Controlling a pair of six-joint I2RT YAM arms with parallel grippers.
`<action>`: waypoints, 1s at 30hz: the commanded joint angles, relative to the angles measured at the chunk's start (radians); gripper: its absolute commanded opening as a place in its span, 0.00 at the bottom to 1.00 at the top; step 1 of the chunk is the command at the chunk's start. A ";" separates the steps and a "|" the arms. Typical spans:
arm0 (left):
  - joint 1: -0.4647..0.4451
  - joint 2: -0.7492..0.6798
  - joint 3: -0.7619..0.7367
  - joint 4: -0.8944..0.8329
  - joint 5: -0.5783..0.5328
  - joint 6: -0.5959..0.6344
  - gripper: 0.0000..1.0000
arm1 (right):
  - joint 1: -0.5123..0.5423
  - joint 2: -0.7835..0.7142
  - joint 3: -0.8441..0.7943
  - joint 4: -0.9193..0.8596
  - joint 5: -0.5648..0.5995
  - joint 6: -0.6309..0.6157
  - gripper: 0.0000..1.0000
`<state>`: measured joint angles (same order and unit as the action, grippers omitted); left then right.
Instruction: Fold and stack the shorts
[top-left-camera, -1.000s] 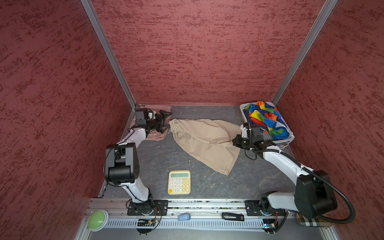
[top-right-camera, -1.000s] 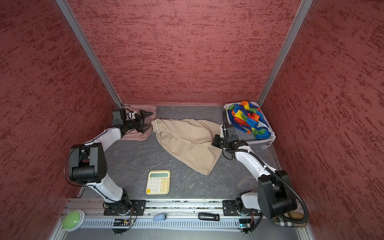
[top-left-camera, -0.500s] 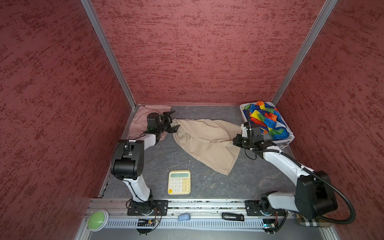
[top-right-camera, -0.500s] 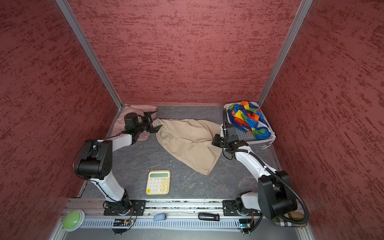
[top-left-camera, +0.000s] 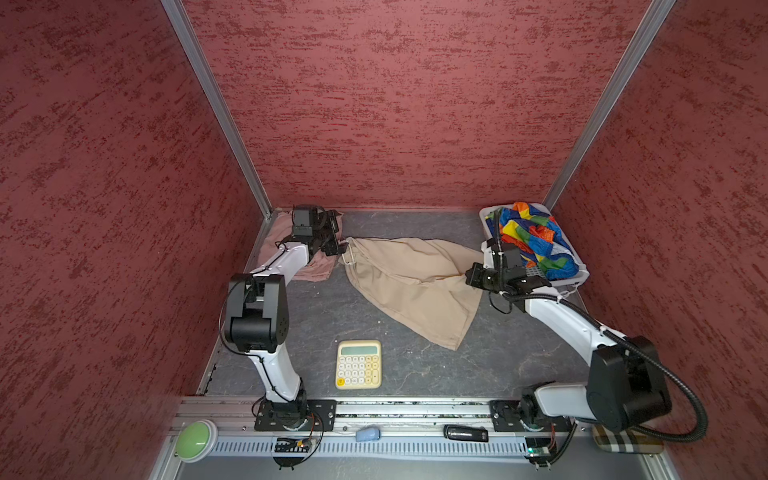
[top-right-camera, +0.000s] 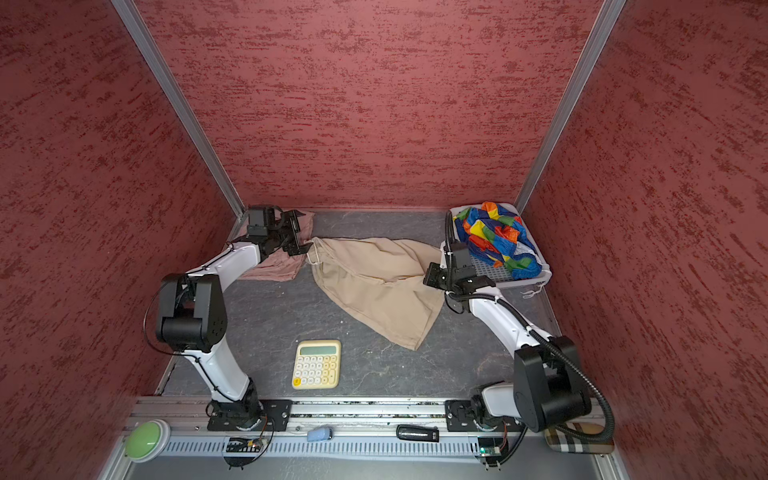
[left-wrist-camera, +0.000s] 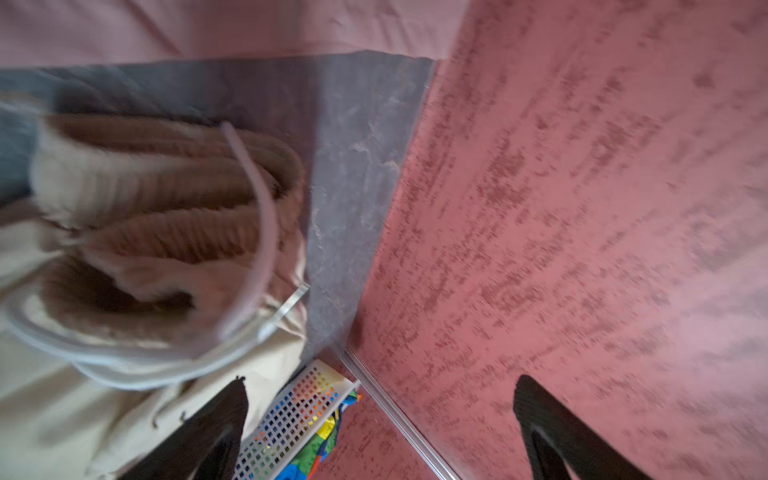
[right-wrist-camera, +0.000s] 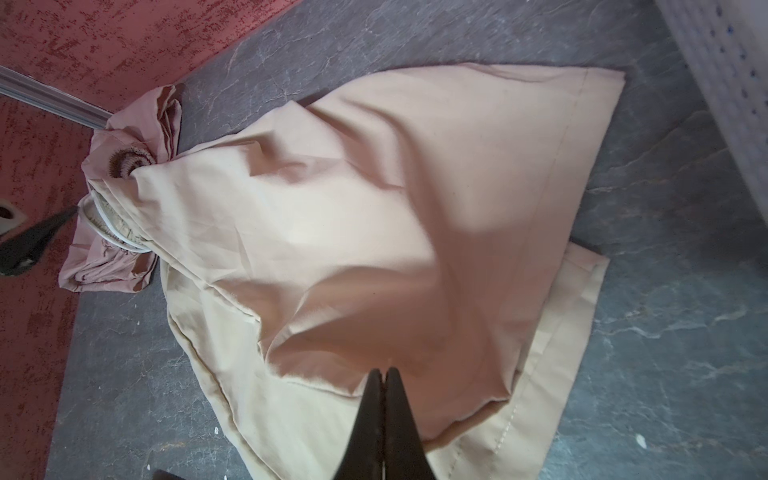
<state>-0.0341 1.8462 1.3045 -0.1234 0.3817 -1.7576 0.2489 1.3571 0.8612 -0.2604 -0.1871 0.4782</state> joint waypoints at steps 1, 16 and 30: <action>-0.014 0.031 0.051 -0.081 -0.025 -0.002 0.99 | -0.013 -0.007 0.007 0.036 0.025 -0.015 0.00; -0.013 0.157 0.026 0.108 0.026 -0.024 0.49 | -0.065 -0.071 -0.025 0.033 0.042 -0.032 0.00; 0.043 0.145 -0.010 0.109 0.117 -0.017 0.47 | -0.100 -0.229 -0.049 0.043 0.126 -0.073 0.00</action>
<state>0.0006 1.9896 1.2911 -0.0368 0.4778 -1.7905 0.1604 1.1591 0.8330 -0.2516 -0.1062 0.4240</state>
